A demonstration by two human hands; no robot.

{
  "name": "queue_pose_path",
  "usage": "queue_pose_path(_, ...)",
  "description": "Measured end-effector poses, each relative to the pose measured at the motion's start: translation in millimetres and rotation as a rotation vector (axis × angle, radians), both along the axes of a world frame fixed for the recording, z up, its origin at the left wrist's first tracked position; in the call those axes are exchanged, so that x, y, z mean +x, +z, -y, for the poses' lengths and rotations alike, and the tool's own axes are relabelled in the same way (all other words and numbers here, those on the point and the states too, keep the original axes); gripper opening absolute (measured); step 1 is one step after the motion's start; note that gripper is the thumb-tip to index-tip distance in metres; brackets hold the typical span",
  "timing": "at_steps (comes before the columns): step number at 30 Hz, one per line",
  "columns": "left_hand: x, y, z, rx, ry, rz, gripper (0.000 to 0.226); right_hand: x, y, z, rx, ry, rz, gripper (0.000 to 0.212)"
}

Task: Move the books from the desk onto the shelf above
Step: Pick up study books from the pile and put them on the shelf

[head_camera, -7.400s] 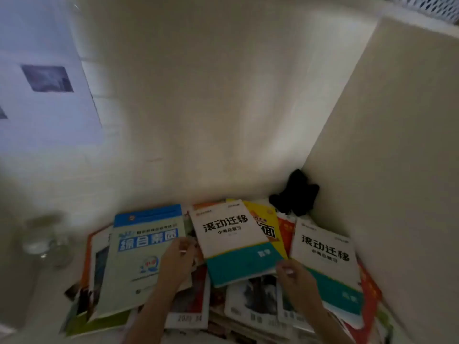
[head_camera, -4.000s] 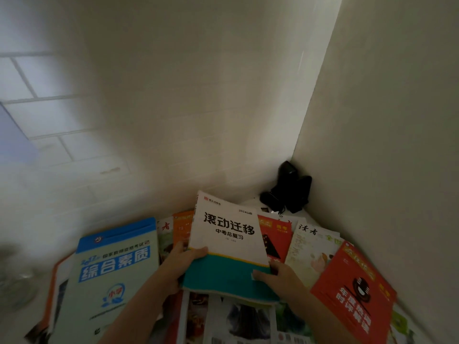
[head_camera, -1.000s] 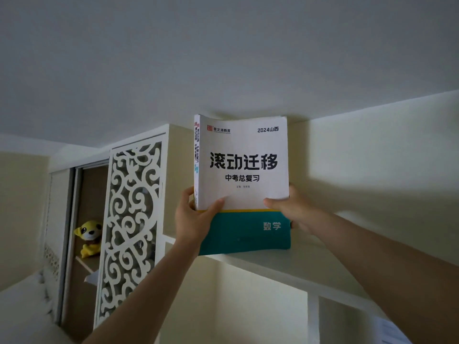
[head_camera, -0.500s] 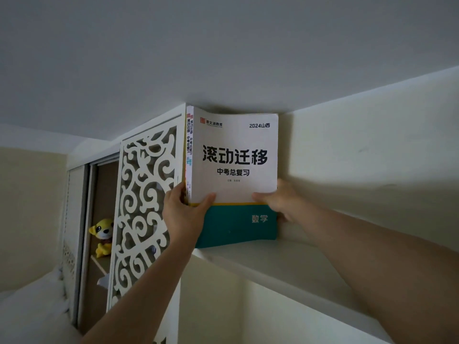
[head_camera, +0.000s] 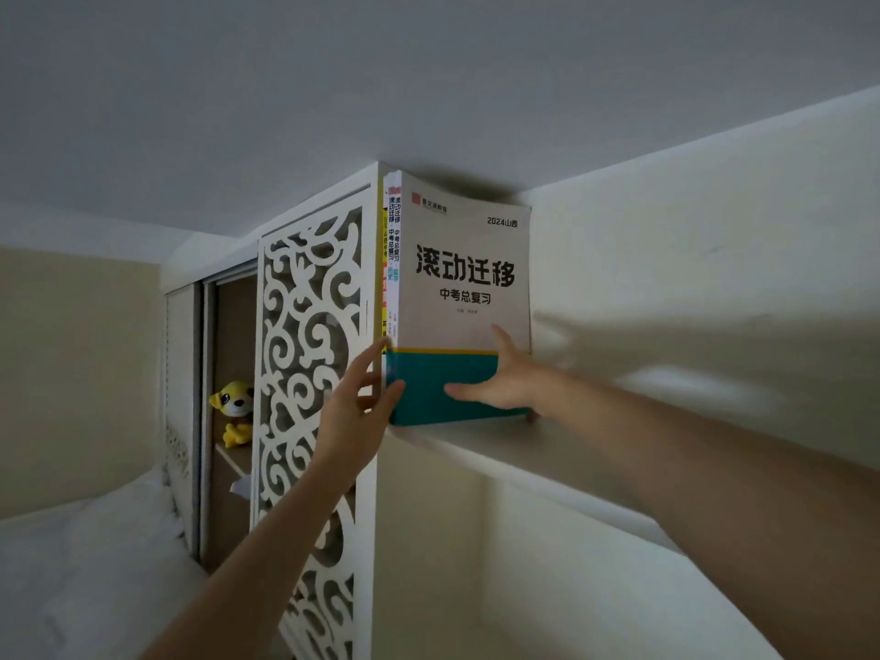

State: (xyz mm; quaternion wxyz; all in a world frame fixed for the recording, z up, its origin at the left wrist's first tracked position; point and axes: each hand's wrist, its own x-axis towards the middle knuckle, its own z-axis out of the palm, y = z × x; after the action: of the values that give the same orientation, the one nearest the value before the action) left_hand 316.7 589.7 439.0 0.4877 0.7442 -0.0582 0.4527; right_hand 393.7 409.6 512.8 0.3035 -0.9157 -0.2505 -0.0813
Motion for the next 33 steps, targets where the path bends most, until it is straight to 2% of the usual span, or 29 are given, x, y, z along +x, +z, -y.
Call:
queue_pose_path(8, -0.7, 7.8, -2.4, 0.020, 0.002, -0.082, 0.061, 0.1, -5.0, -22.4, 0.035, 0.025, -0.032, 0.130)
queue_pose_path(11, -5.9, 10.6, -4.6, 0.126, 0.105, -0.121, 0.062, -6.8, -8.0, -31.1, 0.014, 0.012, -0.033, 0.137)
queue_pose_path(14, -5.0, 13.0, -6.9, 0.246, 0.240, -0.058, 0.064, -14.5, -10.9, -34.7, -0.019, 0.008, 0.004, 0.132)
queue_pose_path(20, 1.9, 16.6, -9.2, 0.218, 0.248, -0.063, 0.066, -9.2, -17.0, -35.6, 0.019, 0.008, 0.016, 0.123)
queue_pose_path(23, 0.6, 15.8, -11.5, 0.233, 0.220, -0.105, 0.064, -18.6, -16.6, -26.2, 0.071, 0.033, 0.010, 0.103)
queue_pose_path(26, -17.3, 10.4, -0.2, 0.273, 0.308, -0.079, 0.056, -41.1, -13.7, -7.5, 0.074, -0.025, 0.034, 0.058)
queue_pose_path(28, -43.5, -1.9, 20.1, 0.356, 0.370, 0.008, 0.047, -69.6, -17.9, 15.4, -0.025, -0.043, 0.208, 0.031)
queue_pose_path(29, -62.7, -11.5, 34.7, 0.410, 0.339, 0.043, 0.042, -90.4, -24.4, 30.4, -0.067, -0.025, 0.324, 0.026)
queue_pose_path(31, -109.3, -39.6, 69.3, 0.522, 0.195, 0.052, 0.030, -148.5, -52.7, 72.1, -0.082, 0.034, 0.583, 0.024)
queue_pose_path(33, -153.2, -77.1, 107.7, 0.588, -0.029, -0.035, 0.022, -211.4, -98.3, 123.4, -0.062, 0.114, 0.692, 0.021)
